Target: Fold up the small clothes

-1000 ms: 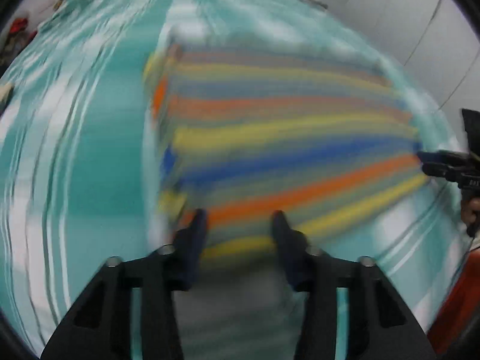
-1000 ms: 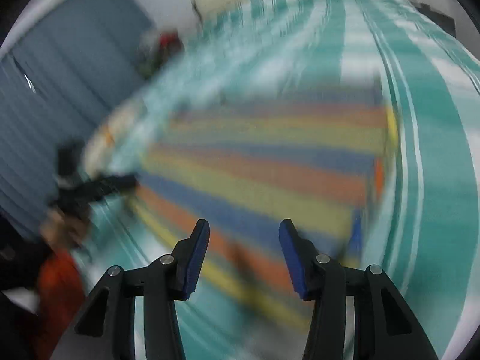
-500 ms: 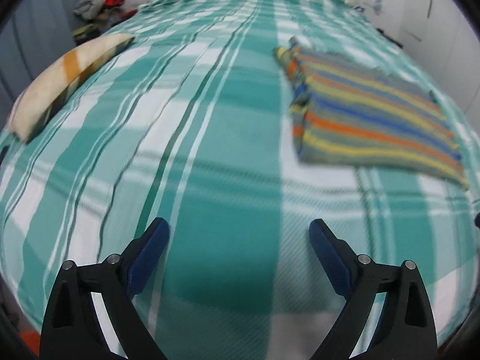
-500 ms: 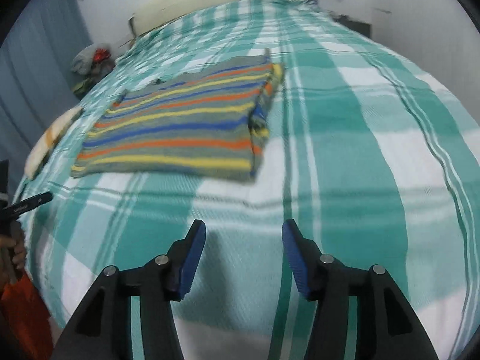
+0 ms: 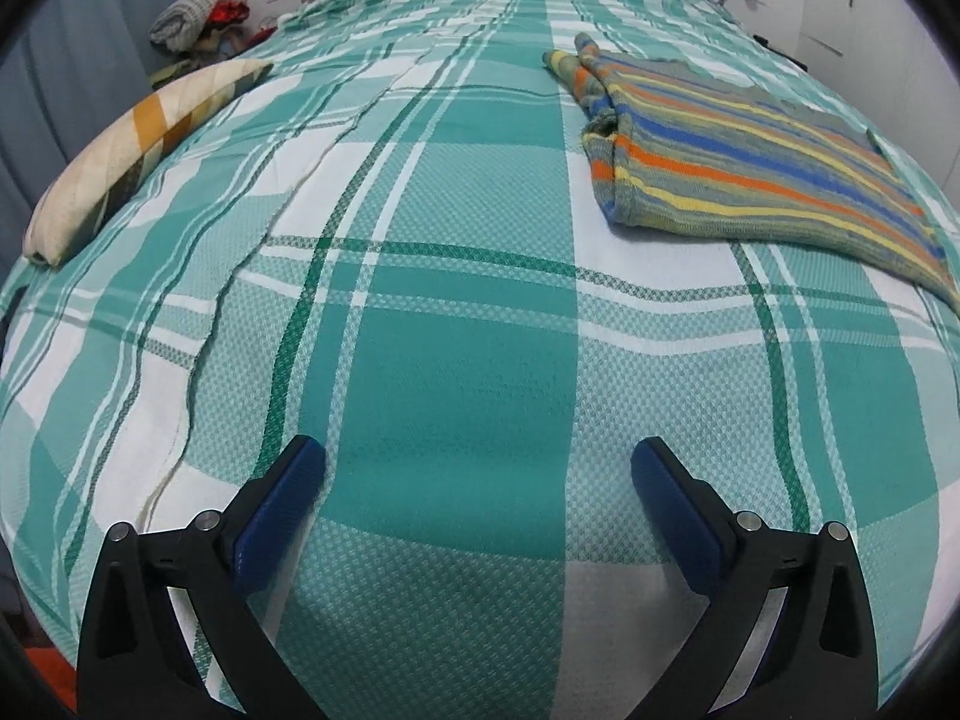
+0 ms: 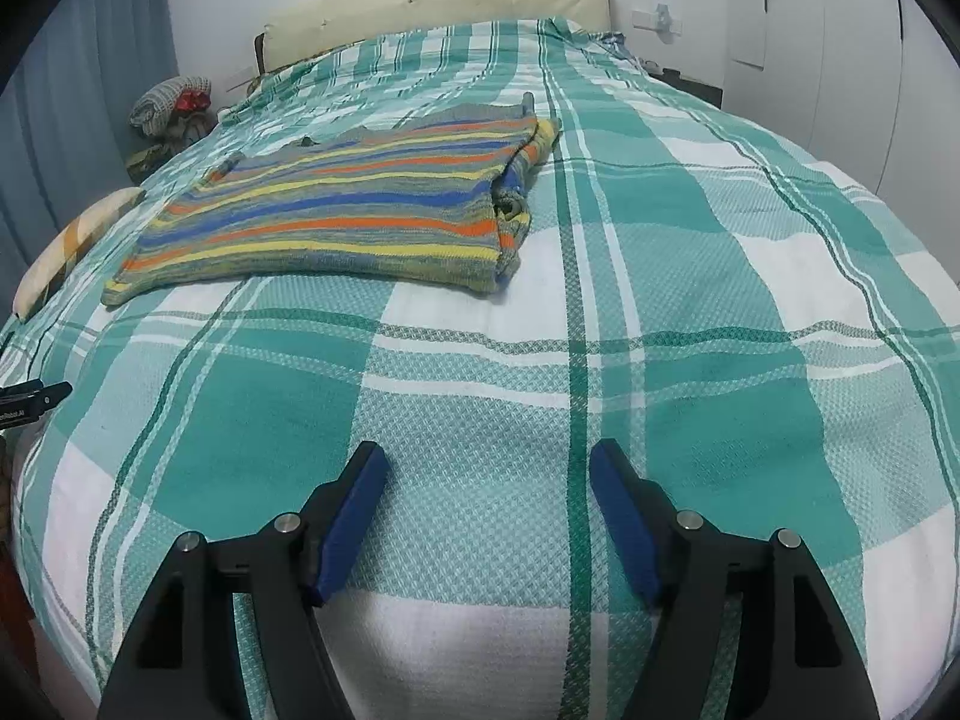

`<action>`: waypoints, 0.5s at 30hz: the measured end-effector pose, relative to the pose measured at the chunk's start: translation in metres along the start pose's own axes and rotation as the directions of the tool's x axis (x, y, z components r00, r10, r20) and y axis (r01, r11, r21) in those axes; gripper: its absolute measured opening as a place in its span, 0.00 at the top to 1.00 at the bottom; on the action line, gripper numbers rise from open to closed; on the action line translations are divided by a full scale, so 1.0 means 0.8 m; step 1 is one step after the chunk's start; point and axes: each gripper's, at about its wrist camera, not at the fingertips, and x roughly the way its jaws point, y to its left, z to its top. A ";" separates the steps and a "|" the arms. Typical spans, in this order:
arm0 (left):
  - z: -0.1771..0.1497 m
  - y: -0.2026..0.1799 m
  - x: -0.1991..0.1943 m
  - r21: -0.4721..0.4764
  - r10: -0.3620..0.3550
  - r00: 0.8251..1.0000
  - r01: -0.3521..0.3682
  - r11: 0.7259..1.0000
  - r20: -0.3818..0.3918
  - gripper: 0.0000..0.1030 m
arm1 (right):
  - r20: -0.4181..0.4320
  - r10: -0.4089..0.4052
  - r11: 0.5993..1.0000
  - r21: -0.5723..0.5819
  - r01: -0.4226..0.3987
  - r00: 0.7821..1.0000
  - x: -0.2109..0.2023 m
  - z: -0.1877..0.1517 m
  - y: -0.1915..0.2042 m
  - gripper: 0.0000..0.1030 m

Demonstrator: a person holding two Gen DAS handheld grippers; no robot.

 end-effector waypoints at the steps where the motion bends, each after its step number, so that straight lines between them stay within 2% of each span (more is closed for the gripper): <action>1: 0.000 0.000 0.000 0.000 -0.001 1.000 0.001 1.000 0.000 0.01 | 0.002 -0.001 1.000 0.001 0.001 1.000 0.000 -0.001 0.000 0.32; 15: -0.002 -0.001 0.002 0.004 0.005 1.000 -0.005 1.000 0.004 0.01 | 0.011 -0.009 1.000 0.002 0.009 1.000 0.000 -0.003 0.003 0.32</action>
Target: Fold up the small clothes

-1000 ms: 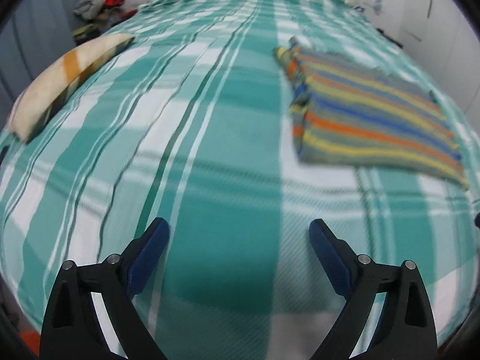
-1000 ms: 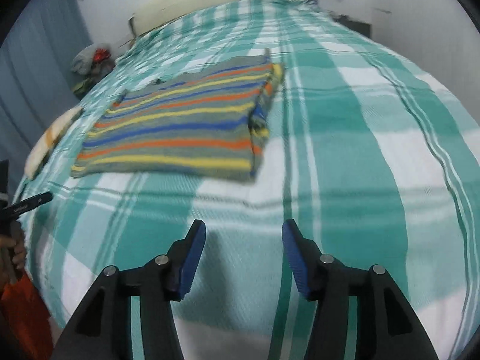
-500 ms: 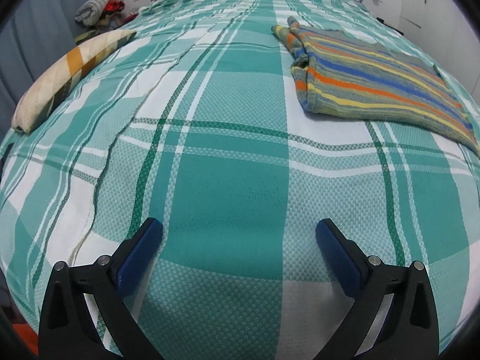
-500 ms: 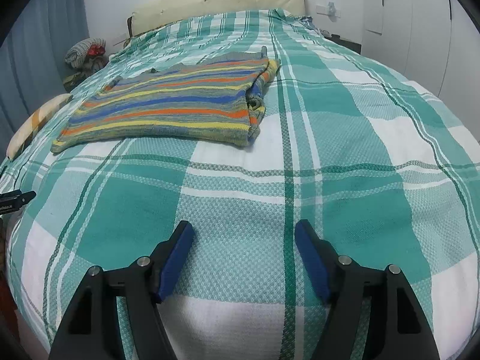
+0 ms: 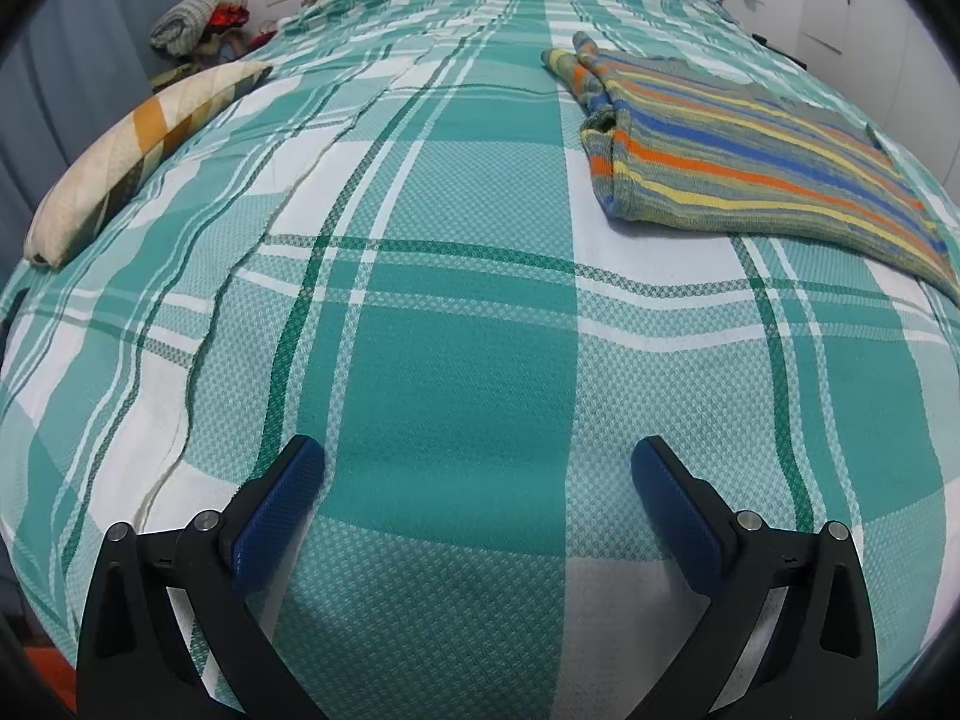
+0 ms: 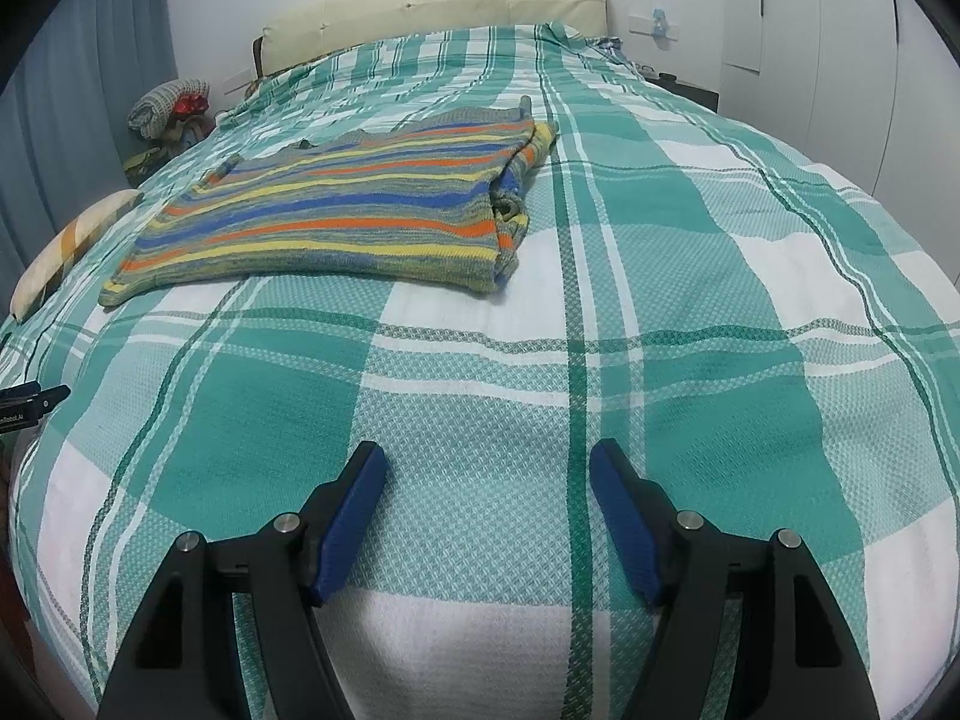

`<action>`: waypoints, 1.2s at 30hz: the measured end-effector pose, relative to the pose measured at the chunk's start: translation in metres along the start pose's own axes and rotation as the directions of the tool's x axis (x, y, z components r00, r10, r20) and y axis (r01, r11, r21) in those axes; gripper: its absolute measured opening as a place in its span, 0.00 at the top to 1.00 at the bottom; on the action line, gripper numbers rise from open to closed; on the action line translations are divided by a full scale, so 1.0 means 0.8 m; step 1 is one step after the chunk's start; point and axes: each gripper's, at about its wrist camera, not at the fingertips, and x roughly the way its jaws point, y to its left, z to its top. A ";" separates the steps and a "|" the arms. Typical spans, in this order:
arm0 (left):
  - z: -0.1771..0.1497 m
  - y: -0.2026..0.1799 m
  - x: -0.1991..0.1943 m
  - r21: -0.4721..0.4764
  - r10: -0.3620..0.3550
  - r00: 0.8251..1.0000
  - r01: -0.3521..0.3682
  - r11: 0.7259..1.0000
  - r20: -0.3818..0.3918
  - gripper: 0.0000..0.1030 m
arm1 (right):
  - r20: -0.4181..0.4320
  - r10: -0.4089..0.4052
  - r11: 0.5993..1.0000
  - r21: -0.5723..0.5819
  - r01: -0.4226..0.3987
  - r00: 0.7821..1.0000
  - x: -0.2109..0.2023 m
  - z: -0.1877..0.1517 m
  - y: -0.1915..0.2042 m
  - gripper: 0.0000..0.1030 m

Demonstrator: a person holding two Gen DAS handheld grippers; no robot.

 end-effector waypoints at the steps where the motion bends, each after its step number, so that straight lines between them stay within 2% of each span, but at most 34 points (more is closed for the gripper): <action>1: 0.000 0.000 0.000 0.001 0.000 1.000 0.000 1.000 0.000 0.01 | 0.000 0.000 1.000 0.000 0.000 1.000 0.000 0.000 0.000 0.32; 13: -0.003 -0.003 0.000 0.013 0.013 1.000 -0.013 1.000 0.010 0.01 | -0.013 -0.023 1.000 0.001 0.023 1.000 0.003 0.001 0.003 0.31; 18: -0.004 -0.004 0.000 0.018 0.013 1.000 -0.013 1.000 0.014 0.01 | -0.047 -0.052 0.999 -0.002 0.052 0.998 0.010 0.008 0.009 0.29; 27: -0.006 -0.005 -0.003 0.023 0.013 0.999 -0.013 1.000 0.035 0.01 | -0.039 -0.069 0.998 -0.006 0.069 0.997 0.010 0.006 0.012 0.29; 32: 0.001 -0.021 -0.032 0.070 0.075 0.997 -0.073 0.995 -0.024 0.03 | -0.051 -0.062 0.998 0.023 0.063 0.997 0.008 0.008 0.010 0.28; 33: 0.003 -0.030 -0.043 0.085 0.069 0.997 -0.067 0.994 -0.025 0.03 | -0.059 -0.053 0.998 0.033 0.055 0.997 0.006 0.009 0.008 0.28; 36: 0.010 -0.082 -0.097 0.169 -0.062 0.996 0.051 0.984 0.065 0.04 | -0.118 0.008 0.995 0.096 0.003 0.993 -0.006 0.019 -0.005 0.28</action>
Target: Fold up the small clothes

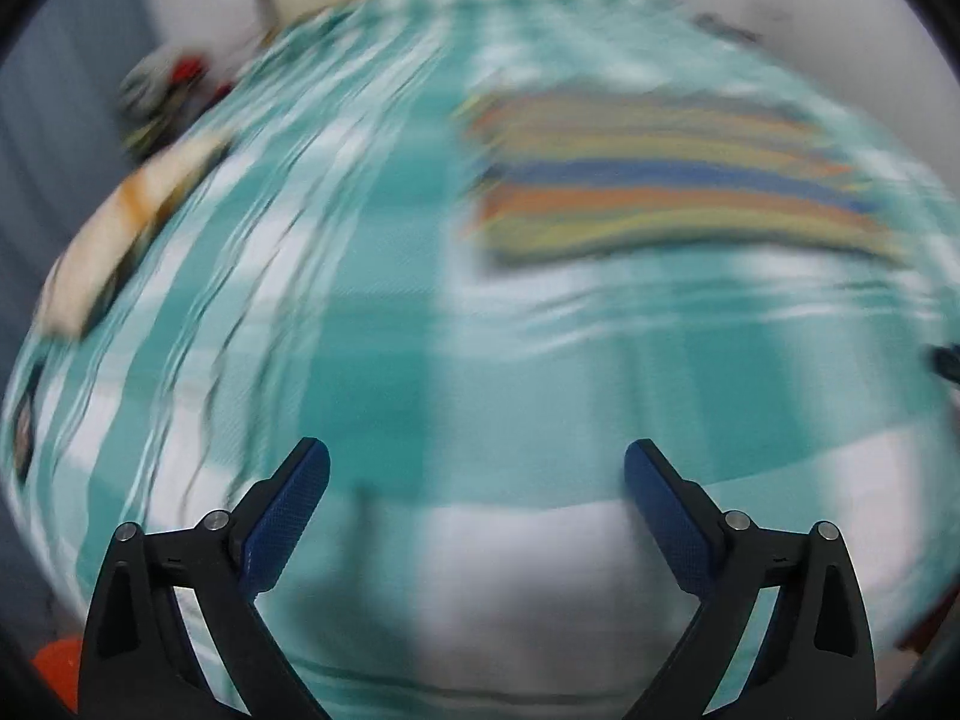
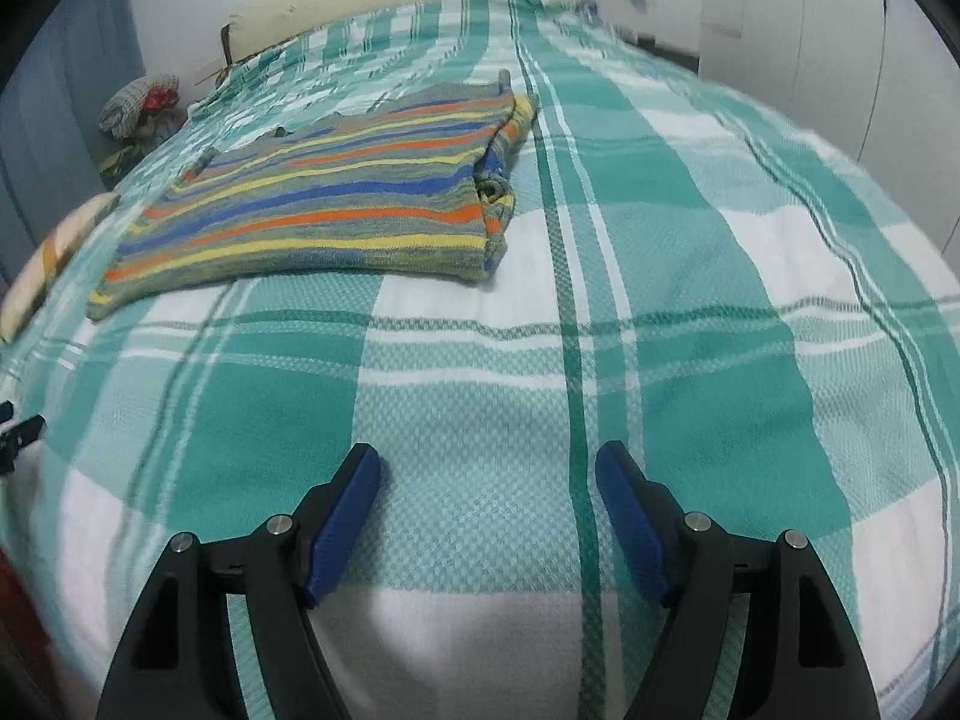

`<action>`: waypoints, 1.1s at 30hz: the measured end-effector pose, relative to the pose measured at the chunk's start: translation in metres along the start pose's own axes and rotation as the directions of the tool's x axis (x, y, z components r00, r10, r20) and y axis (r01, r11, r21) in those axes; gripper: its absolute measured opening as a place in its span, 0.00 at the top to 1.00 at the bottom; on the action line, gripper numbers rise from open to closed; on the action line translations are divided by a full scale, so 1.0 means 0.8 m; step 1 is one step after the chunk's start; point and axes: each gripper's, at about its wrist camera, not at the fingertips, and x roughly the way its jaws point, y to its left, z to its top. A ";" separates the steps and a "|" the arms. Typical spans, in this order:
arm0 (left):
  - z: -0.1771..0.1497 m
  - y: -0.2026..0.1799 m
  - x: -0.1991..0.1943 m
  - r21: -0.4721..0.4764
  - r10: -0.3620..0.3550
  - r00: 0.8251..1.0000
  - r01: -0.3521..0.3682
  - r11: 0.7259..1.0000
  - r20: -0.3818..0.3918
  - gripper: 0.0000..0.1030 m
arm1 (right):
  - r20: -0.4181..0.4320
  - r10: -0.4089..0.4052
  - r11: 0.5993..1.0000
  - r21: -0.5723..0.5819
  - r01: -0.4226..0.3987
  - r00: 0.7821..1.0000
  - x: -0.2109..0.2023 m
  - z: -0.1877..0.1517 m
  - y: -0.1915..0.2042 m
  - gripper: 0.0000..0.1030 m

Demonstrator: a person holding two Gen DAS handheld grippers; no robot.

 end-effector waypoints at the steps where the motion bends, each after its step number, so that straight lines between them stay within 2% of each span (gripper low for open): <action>1: 0.008 -0.024 -0.011 0.044 -0.049 0.998 0.048 0.998 0.027 0.04 | -0.007 0.022 0.999 0.029 -0.021 1.000 -0.005 0.004 -0.006 0.28; 3: 0.032 -0.089 -0.022 0.175 -0.159 0.986 0.149 0.973 0.047 0.04 | 0.020 0.100 0.982 0.156 -0.102 0.995 -0.022 0.014 -0.033 0.28; 5: 0.056 -0.162 -0.020 0.313 -0.248 0.967 0.220 0.924 0.052 0.11 | 0.049 0.152 0.956 0.245 -0.159 0.987 -0.029 0.028 -0.063 0.28; 7: 0.076 -0.229 -0.006 0.433 -0.308 0.950 0.260 0.863 0.045 0.14 | 0.035 0.187 0.939 0.287 -0.189 0.982 -0.023 0.052 -0.092 0.28; 8: 0.086 -0.265 0.009 0.483 -0.333 0.943 0.283 0.828 0.019 0.14 | 0.021 0.201 0.937 0.287 -0.199 0.979 -0.018 0.067 -0.104 0.28; 9: 0.094 -0.291 0.025 0.510 -0.329 0.944 0.283 0.812 0.001 0.18 | 0.020 0.219 0.934 0.285 -0.215 0.976 -0.013 0.084 -0.115 0.28; 11: 0.106 -0.339 0.061 0.540 -0.297 0.954 0.270 0.797 -0.039 0.24 | 0.032 0.279 0.916 0.290 -0.276 0.960 -0.002 0.118 -0.132 0.28; 13: 0.115 -0.366 0.088 0.545 -0.270 0.962 0.247 0.801 -0.039 0.23 | 0.036 0.360 0.884 0.304 -0.354 0.932 0.019 0.156 -0.144 0.28; 15: 0.128 -0.375 0.101 0.511 -0.276 0.961 0.242 0.825 -0.011 0.22 | 0.002 0.452 0.852 0.295 -0.433 0.892 0.054 0.200 -0.143 0.28; 16: 0.134 -0.377 0.105 0.484 -0.283 0.959 0.254 0.838 -0.014 0.31 | -0.034 0.477 0.848 0.282 -0.450 0.878 0.077 0.222 -0.138 0.28; 17: 0.140 -0.376 0.109 0.452 -0.286 0.958 0.262 0.853 -0.015 0.56 | -0.057 0.479 0.852 0.271 -0.448 0.876 0.092 0.235 -0.135 0.28; 18: 0.144 -0.375 0.112 0.432 -0.289 0.957 0.267 0.861 -0.015 0.70 | -0.086 0.466 0.865 0.252 -0.433 0.880 0.114 0.254 -0.130 0.28; 19: 0.145 -0.374 0.113 0.423 -0.282 0.959 0.260 0.868 -0.011 0.90 | -0.102 0.452 0.876 0.241 -0.419 0.886 0.131 0.268 -0.125 0.28; 20: 0.146 -0.373 0.114 0.418 -0.274 0.962 0.250 0.873 -0.003 0.90 | -0.118 0.459 0.871 0.256 -0.420 0.880 0.157 0.286 -0.120 0.28; 23: 0.145 -0.366 0.111 0.396 -0.313 0.950 0.287 0.873 0.001 0.91 | -0.121 0.514 0.829 0.325 -0.455 0.849 0.202 0.314 -0.110 0.29; 24: 0.145 -0.359 0.108 0.384 -0.332 0.943 0.306 0.871 0.003 0.92 | -0.114 0.516 0.824 0.337 -0.456 0.849 0.215 0.321 -0.103 0.34; 25: 0.147 -0.353 0.105 0.370 -0.349 0.937 0.323 0.871 0.004 0.92 | -0.107 0.512 0.824 0.340 -0.452 0.852 0.224 0.328 -0.096 0.59; 26: 0.151 -0.341 0.099 0.342 -0.374 0.928 0.348 0.873 0.009 0.92 | -0.103 0.495 0.832 0.343 -0.436 0.863 0.226 0.331 -0.094 0.92; 28: 0.157 -0.311 0.084 0.279 -0.414 0.910 0.389 0.878 0.031 0.92 | -0.074 0.468 0.842 0.341 -0.419 0.880 0.220 0.337 -0.083 0.91; 30: 0.168 -0.267 0.069 0.196 -0.446 0.892 0.427 0.883 0.066 0.92 | -0.044 0.449 0.865 0.272 -0.422 0.892 0.193 0.348 -0.061 0.91; 31: 0.171 -0.235 0.059 0.136 -0.460 0.883 0.447 0.884 0.089 0.92 | -0.038 0.450 0.870 0.245 -0.428 0.892 0.183 0.351 -0.050 0.92; 33: 0.169 -0.181 0.047 0.038 -0.464 0.877 0.463 0.886 0.122 0.92 | -0.023 0.479 0.862 0.200 -0.466 0.877 0.157 0.366 -0.015 0.92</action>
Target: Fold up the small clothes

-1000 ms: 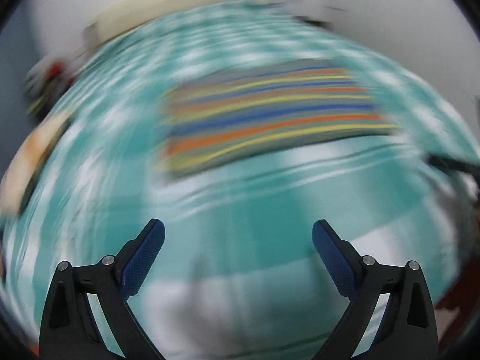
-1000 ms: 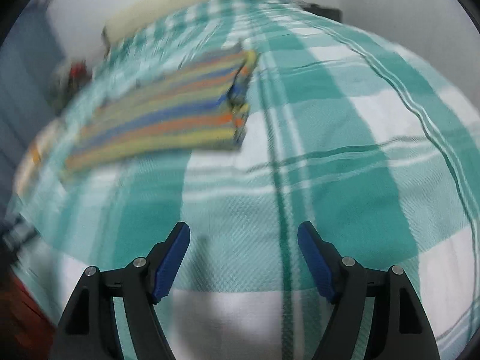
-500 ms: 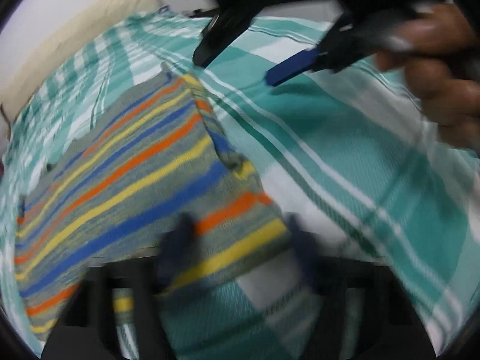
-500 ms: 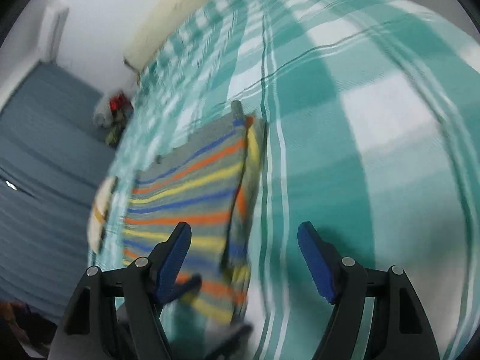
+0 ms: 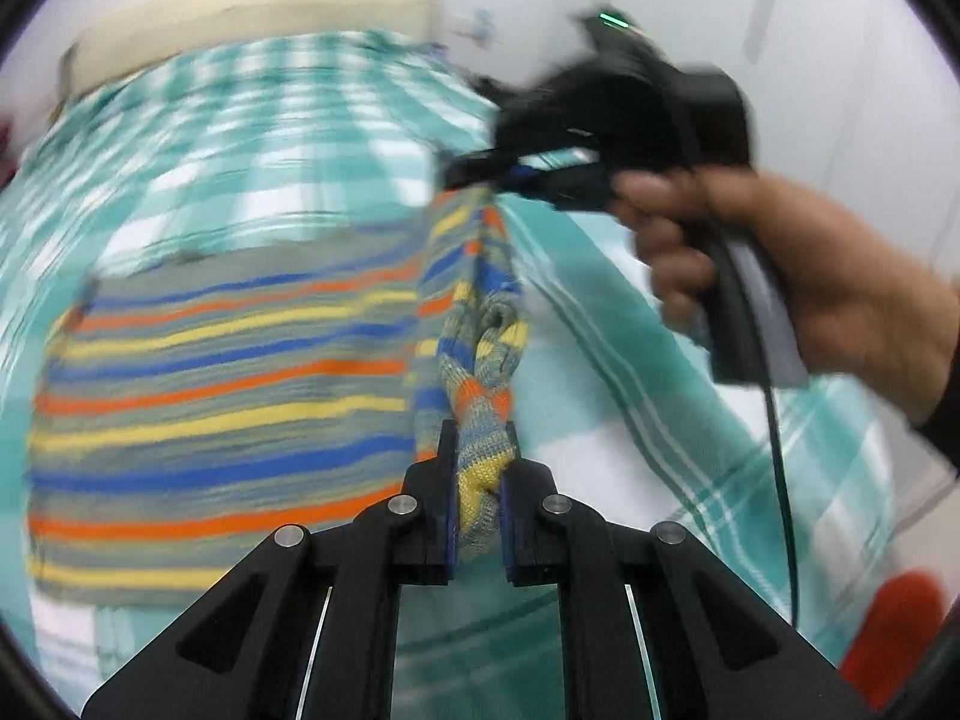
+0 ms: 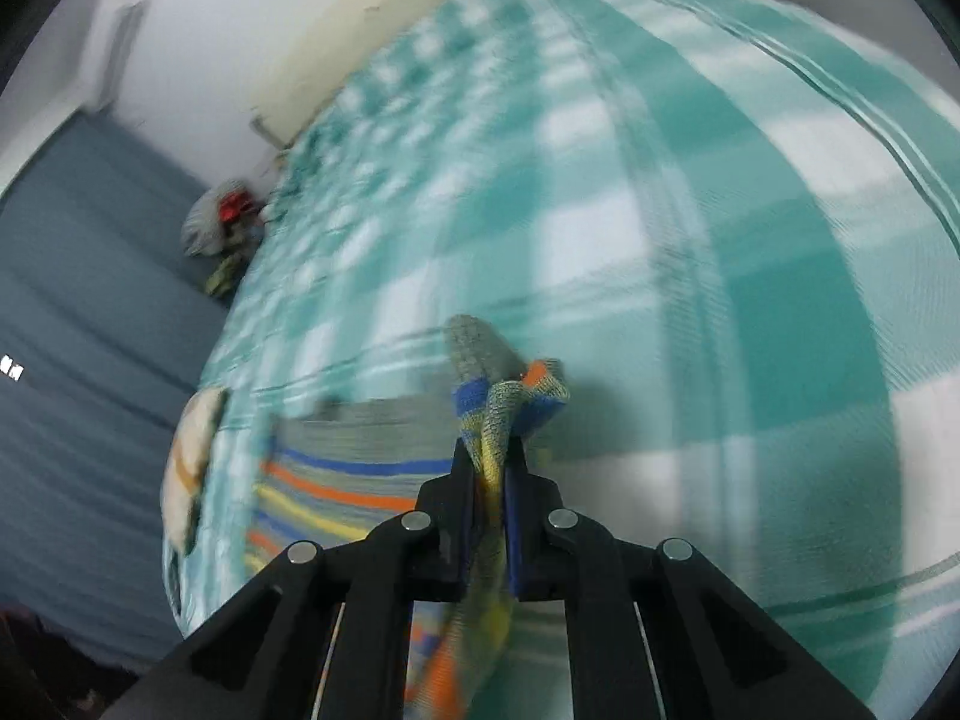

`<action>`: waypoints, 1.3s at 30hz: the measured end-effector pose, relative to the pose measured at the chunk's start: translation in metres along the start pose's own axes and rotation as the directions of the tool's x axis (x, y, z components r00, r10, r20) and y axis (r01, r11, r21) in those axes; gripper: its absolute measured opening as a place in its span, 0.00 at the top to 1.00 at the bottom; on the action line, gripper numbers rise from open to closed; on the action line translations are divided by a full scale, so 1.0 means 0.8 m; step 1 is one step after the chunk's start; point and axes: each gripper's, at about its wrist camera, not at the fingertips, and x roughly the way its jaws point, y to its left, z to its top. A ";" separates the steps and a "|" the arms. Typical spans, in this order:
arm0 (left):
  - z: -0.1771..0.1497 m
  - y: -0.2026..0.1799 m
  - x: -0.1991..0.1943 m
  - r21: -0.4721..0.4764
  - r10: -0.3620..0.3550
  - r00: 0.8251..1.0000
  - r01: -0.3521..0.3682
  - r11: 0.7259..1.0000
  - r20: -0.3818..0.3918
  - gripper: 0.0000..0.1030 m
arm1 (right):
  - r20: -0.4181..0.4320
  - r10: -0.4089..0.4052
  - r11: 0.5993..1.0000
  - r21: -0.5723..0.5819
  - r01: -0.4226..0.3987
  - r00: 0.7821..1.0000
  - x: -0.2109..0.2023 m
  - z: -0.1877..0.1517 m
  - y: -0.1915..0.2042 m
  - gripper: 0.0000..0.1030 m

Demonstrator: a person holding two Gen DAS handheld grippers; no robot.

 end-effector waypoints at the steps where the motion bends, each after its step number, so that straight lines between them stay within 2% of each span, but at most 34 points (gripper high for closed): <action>1: 0.000 0.027 -0.018 -0.060 0.004 1.000 -0.003 0.998 0.017 0.92 | 0.003 0.030 0.999 -0.016 -0.030 1.000 0.003 0.002 0.028 0.92; 4: -0.002 0.099 -0.046 -0.206 0.030 0.999 -0.023 0.978 0.031 0.92 | -0.015 0.081 0.995 -0.055 -0.081 0.997 0.031 0.000 0.095 0.92; 8: -0.024 0.191 -0.064 -0.349 0.106 0.994 -0.094 0.932 0.015 0.92 | -0.082 0.105 0.986 -0.118 -0.114 0.991 0.119 -0.016 0.198 0.92; 10: -0.040 0.226 -0.064 -0.412 0.122 0.992 -0.115 0.904 -0.008 0.92 | -0.116 0.105 0.984 -0.134 -0.121 0.988 0.157 -0.026 0.230 0.92; 14: -0.062 0.267 -0.058 -0.482 0.129 0.990 -0.136 0.865 -0.047 0.92 | -0.189 0.036 0.976 -0.205 -0.075 0.981 0.243 -0.057 0.289 0.92; 16: -0.066 0.279 -0.051 -0.498 0.129 0.989 -0.146 0.855 -0.069 0.88 | -0.194 0.024 0.974 -0.217 -0.066 0.981 0.266 -0.066 0.297 0.92; 17: -0.067 0.286 -0.046 -0.505 0.132 0.986 -0.165 0.847 -0.101 0.80 | -0.205 0.044 0.969 -0.230 -0.091 0.978 0.280 -0.072 0.302 0.86; 18: -0.067 0.287 -0.044 -0.511 0.126 0.986 -0.164 0.843 -0.110 0.80 | -0.227 0.080 0.967 -0.218 -0.130 0.971 0.287 -0.075 0.303 0.82; 19: -0.068 0.291 -0.048 -0.521 0.108 0.989 -0.146 0.841 -0.102 0.77 | -0.253 0.145 0.967 -0.171 -0.191 0.957 0.290 -0.079 0.297 0.69; 20: -0.075 0.290 -0.059 -0.519 0.109 0.990 -0.142 0.843 -0.095 0.64 | -0.252 0.188 0.964 -0.138 -0.228 0.949 0.287 -0.081 0.292 0.55; 21: -0.077 0.289 -0.068 -0.505 0.145 0.985 -0.173 0.846 -0.096 0.56 | -0.227 0.244 0.955 -0.112 -0.274 0.943 0.275 -0.082 0.287 0.52; 22: -0.080 0.286 -0.077 -0.494 0.169 0.982 -0.190 0.848 -0.088 0.47 | -0.203 0.263 0.950 -0.118 -0.290 0.943 0.263 -0.082 0.284 0.51; 25: -0.086 0.288 -0.104 -0.475 0.201 0.978 -0.205 0.856 -0.059 0.47 | -0.114 0.255 0.944 -0.186 -0.273 0.960 0.204 -0.081 0.264 0.51; 26: -0.084 0.287 -0.111 -0.474 0.204 0.978 -0.200 0.857 -0.044 0.47 | -0.090 0.194 0.949 -0.233 -0.210 0.977 0.179 -0.083 0.252 0.51; 28: -0.070 0.283 -0.120 -0.452 0.191 0.982 -0.173 0.875 -0.007 0.47 | -0.059 0.084 0.941 -0.323 -0.099 0.995 0.151 -0.091 0.242 0.51; 29: -0.058 0.282 -0.118 -0.434 0.180 0.984 -0.161 0.887 0.004 0.48 | -0.044 0.020 0.921 -0.388 -0.035 0.999 0.131 -0.103 0.234 0.51; 31: -0.030 0.272 -0.107 -0.369 0.142 0.989 -0.120 0.922 0.032 0.56 | -0.047 -0.016 0.899 -0.438 -0.007 0.999 0.111 -0.120 0.228 0.55; 33: -0.011 0.270 -0.084 -0.313 0.102 0.995 -0.091 0.945 0.018 0.66 | -0.068 -0.010 0.873 -0.487 -0.024 0.998 0.094 -0.141 0.230 0.65; 35: -0.011 0.275 -0.054 -0.304 0.113 0.992 -0.127 0.944 -0.062 0.88 | -0.113 0.022 0.849 -0.522 -0.079 0.993 0.091 -0.172 0.234 0.71; 37: -0.023 0.295 -0.029 -0.295 0.182 0.970 -0.223 0.929 -0.162 0.92 | -0.185 0.005 0.832 -0.544 -0.107 0.983 0.110 -0.209 0.228 0.73; 38: -0.029 0.302 -0.027 -0.293 0.206 0.961 -0.254 0.922 -0.185 0.92 | -0.203 -0.035 0.823 -0.561 -0.087 0.979 0.120 -0.222 0.225 0.74; 39: -0.032 0.313 -0.027 -0.298 0.225 0.953 -0.278 0.913 -0.201 0.92 | -0.236 -0.131 0.800 -0.599 -0.037 0.963 0.140 -0.247 0.211 0.76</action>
